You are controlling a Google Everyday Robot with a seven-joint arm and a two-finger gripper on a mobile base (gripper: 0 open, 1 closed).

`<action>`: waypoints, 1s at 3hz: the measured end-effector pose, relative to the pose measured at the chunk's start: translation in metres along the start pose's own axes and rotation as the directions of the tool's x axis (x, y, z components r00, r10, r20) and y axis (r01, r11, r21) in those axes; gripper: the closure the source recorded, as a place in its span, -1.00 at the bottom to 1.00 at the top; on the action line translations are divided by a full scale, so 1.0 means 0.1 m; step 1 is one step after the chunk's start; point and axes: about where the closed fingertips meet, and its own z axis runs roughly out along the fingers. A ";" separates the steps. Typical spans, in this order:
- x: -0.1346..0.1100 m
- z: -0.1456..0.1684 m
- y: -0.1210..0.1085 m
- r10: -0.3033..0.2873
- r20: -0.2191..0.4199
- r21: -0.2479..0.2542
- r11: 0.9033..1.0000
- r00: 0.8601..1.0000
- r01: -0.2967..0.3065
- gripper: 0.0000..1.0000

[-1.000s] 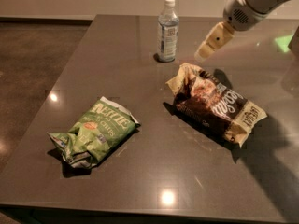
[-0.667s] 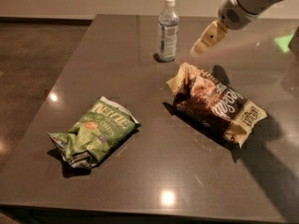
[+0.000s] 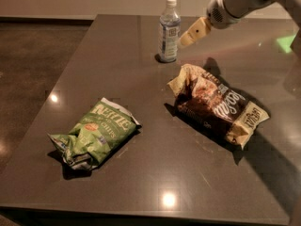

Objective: Knock blue plastic bottle over

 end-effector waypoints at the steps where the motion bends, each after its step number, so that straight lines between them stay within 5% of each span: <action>1: -0.20 0.23 0.02 0.028 0.045 -0.005 1.000 0.999 -0.028 -1.00; 3: -0.51 0.64 0.16 0.035 0.092 -0.031 0.999 0.995 -0.032 -1.00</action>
Offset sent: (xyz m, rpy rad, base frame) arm 0.0669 0.0660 -0.0136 0.0944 -0.0750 -0.0091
